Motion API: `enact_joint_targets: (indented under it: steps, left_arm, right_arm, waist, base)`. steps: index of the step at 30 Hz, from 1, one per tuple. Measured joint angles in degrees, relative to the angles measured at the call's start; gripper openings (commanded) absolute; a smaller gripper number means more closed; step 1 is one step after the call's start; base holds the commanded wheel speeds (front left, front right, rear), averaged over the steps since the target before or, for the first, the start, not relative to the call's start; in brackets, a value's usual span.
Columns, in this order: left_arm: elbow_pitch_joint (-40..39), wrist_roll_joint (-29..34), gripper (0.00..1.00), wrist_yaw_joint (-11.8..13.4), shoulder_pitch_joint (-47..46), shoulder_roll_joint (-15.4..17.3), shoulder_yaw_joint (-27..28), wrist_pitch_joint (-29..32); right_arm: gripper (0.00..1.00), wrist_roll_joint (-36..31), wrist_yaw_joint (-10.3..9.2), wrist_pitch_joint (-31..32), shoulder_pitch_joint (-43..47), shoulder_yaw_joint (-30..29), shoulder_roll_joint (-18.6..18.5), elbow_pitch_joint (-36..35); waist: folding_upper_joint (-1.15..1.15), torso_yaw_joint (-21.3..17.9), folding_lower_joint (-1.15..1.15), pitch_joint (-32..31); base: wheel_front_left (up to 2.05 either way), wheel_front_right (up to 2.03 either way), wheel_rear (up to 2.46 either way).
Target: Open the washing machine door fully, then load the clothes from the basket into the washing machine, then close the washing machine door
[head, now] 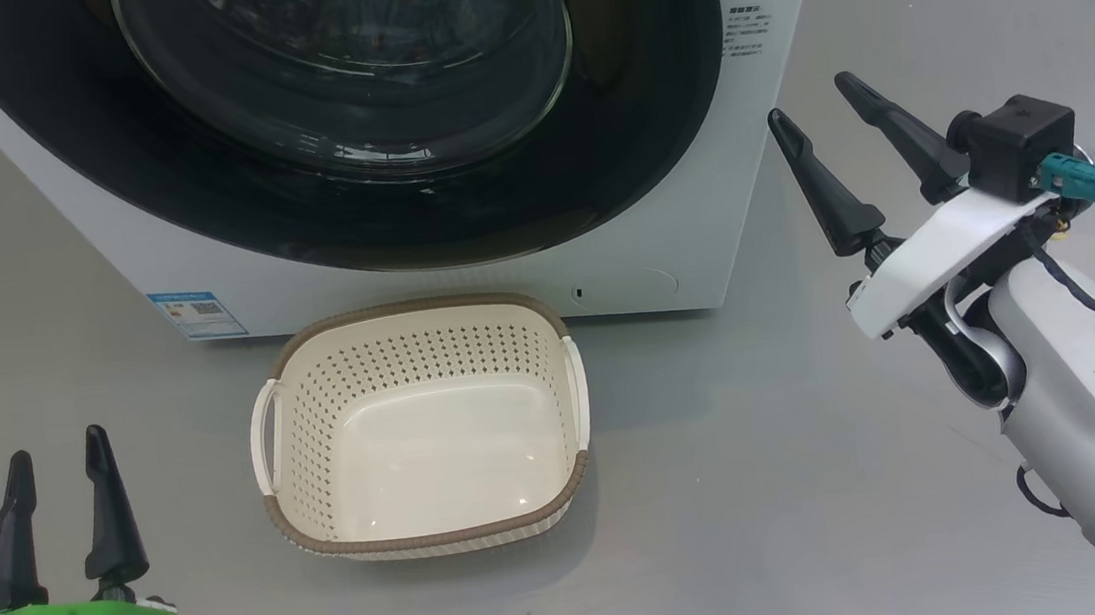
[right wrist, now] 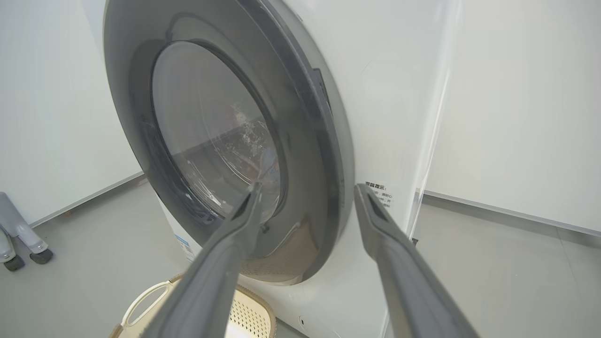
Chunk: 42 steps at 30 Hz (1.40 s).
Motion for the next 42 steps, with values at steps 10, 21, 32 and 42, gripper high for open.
enact_joint_targets:
  steps: [10, 21, 32, 42]
  left_arm:
    - [-1.59, 1.04, 1.0, 0.0, 1.83, 0.52, 0.62, 0.0]
    - [-2.9, 1.83, 1.0, 0.0, 3.28, 0.56, 1.42, 0.0]
    - [-3.36, 1.83, 1.0, 0.0, 4.42, 0.53, 1.58, 0.0]
    - [-3.35, -1.01, 1.0, 0.0, 5.68, -0.16, -1.76, 0.01]
  right_arm:
    - [1.0, -0.52, 0.0, 0.0, 5.63, -2.49, 1.26, -2.18]
    - [1.0, -0.93, -0.01, 0.0, 10.56, -5.88, 1.87, -3.3]
    - [1.0, -1.11, -0.05, 0.0, 15.37, -9.57, 3.05, -4.36]
    - [1.0, -2.53, -0.05, 0.0, 17.98, -11.63, 3.12, -4.88]
  waist:
    - [0.0, -3.81, 0.0, -3.02]
    - [0.0, -7.27, 0.0, -4.82]
    - [0.0, -9.49, 0.0, -6.16]
    - [0.0, -10.02, 0.0, -7.04]
  base:
    - [0.0, 0.0, 0.0]
    - [0.0, 0.0, 0.0]
    - [0.0, 0.0, 0.0]
    - [0.0, 0.0, 0.0]
